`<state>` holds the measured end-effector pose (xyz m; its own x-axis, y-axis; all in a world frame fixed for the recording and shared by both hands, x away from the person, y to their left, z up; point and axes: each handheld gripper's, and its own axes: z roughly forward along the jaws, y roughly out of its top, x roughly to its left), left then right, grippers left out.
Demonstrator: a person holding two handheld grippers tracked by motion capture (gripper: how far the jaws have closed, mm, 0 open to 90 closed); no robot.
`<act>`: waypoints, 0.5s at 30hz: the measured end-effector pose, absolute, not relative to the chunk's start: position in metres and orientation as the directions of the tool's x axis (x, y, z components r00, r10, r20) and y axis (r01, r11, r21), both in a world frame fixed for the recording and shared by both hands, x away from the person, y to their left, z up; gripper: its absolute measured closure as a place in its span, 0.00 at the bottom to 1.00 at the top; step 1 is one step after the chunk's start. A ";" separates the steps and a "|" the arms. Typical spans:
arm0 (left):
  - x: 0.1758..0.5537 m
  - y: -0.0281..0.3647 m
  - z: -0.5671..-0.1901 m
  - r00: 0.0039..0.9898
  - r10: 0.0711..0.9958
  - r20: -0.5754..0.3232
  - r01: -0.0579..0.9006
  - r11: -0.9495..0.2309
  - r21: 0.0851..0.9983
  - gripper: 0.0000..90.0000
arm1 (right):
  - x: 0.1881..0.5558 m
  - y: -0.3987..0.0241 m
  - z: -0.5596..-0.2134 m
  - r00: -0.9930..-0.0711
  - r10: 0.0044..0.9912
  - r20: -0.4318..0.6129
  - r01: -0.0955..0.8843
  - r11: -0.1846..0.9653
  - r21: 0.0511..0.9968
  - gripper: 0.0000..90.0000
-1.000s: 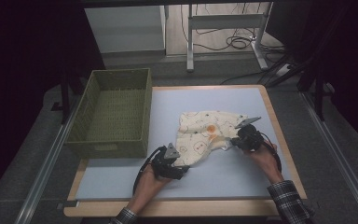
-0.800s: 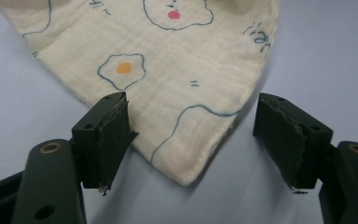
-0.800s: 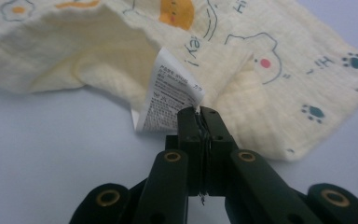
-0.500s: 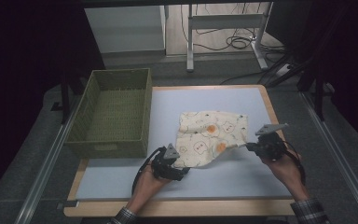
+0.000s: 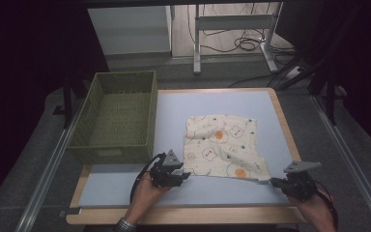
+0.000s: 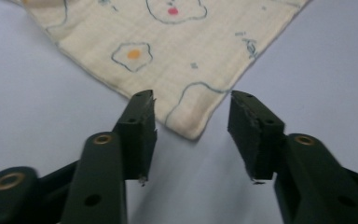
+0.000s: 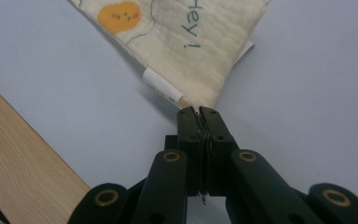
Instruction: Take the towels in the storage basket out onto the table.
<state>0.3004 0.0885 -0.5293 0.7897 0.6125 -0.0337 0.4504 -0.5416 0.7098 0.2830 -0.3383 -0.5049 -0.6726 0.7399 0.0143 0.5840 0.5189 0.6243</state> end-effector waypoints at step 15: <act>0.303 0.086 -0.533 0.788 0.608 -0.096 0.487 -0.519 0.703 0.97 | 0.279 -0.340 -0.508 -0.667 0.744 0.034 0.575 0.486 0.659 0.97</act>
<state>0.3028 0.0864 -0.5326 0.7878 0.6084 -0.0960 0.4866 -0.5192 0.7026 0.2788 -0.3401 -0.5079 -0.6671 0.7442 0.0336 0.5749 0.4856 0.6585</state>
